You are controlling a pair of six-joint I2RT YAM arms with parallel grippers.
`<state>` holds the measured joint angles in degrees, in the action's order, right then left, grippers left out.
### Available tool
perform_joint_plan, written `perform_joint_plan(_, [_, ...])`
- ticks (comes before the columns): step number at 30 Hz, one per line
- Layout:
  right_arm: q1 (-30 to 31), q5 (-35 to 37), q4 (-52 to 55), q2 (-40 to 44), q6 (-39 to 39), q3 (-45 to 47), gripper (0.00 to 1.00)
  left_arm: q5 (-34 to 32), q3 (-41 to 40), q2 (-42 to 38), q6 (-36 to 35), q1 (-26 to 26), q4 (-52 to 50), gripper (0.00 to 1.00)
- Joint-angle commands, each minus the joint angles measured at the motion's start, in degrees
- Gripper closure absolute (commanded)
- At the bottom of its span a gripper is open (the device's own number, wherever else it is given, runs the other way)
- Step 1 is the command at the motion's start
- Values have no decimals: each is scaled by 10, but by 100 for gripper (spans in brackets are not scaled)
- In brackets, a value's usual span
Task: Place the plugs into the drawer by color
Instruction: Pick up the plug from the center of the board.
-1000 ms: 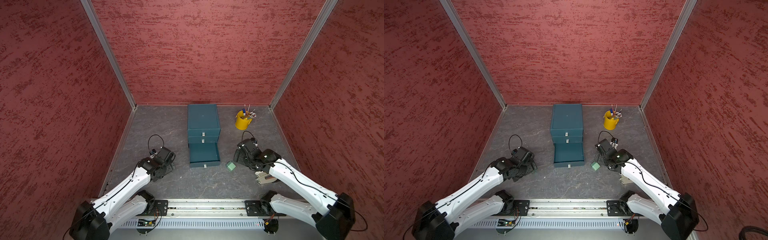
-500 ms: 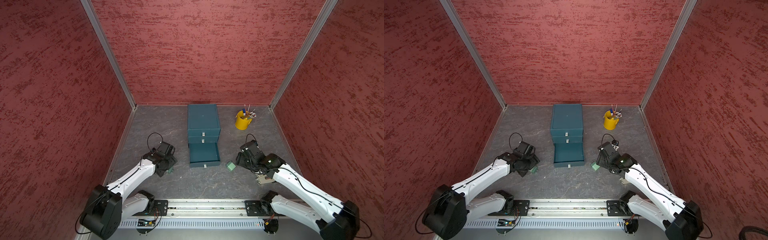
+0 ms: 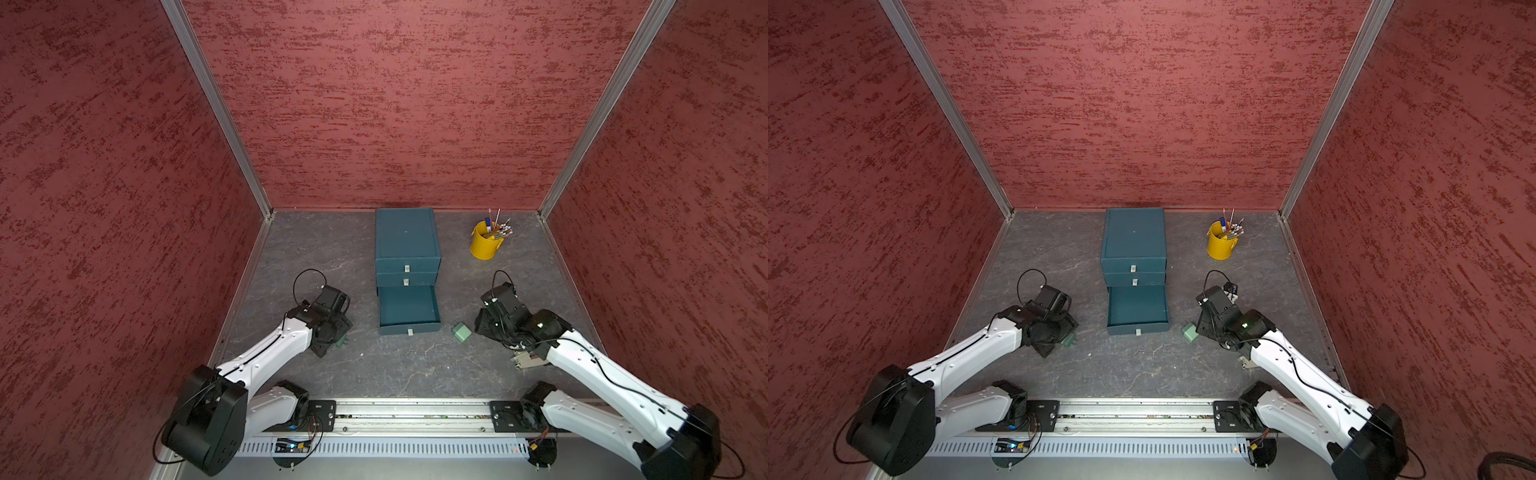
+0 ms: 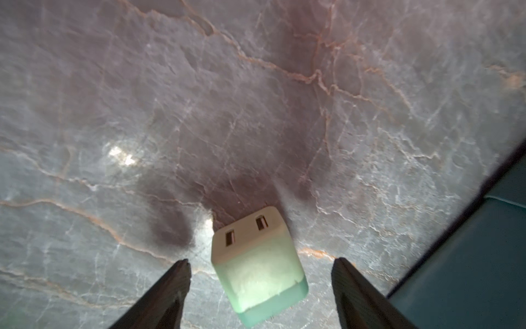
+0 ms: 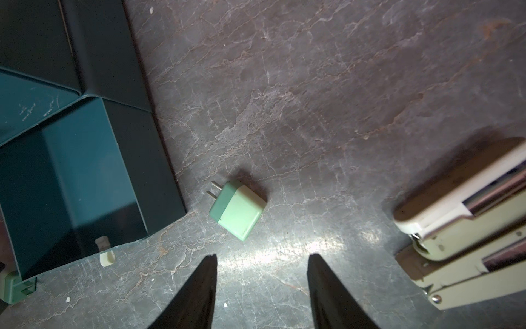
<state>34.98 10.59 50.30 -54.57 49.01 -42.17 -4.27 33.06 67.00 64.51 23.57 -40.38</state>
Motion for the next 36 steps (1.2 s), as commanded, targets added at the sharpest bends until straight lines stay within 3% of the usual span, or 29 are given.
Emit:
perform_joint_plan(1, [-2, -8, -14, 12, -3, 4, 46, -2, 3, 15, 0, 2, 19, 19])
perform_joint_plan(5, [-2, -8, -14, 22, -3, 7, 50, -4, 4, 31, 2, 4, 30, 23])
perform_joint_plan(10, [-2, -10, -10, 28, 2, 8, 60, -10, -1, 36, 2, 9, 36, 36])
perform_joint_plan(18, [-2, -9, -8, 40, 3, 9, 63, -26, -2, 28, -4, 9, 25, 51])
perform_joint_plan(20, [-2, -8, -7, 40, 4, 8, 63, -28, 0, 29, -6, 9, 23, 50])
perform_joint_plan(24, [-1, -7, -5, 43, 5, 9, 63, -31, 6, 43, -6, 18, 15, 34])
perform_joint_plan(27, [-2, -4, -5, 50, 5, 11, 63, -42, 11, 57, 4, 41, 13, 32])
perform_joint_plan(31, [-2, 4, -4, 55, 9, 6, 63, -57, 13, 76, 19, 66, 12, 39])
perform_joint_plan(36, [-2, 9, 8, 57, 6, -14, 65, -63, 15, 75, 18, 67, 11, 60])
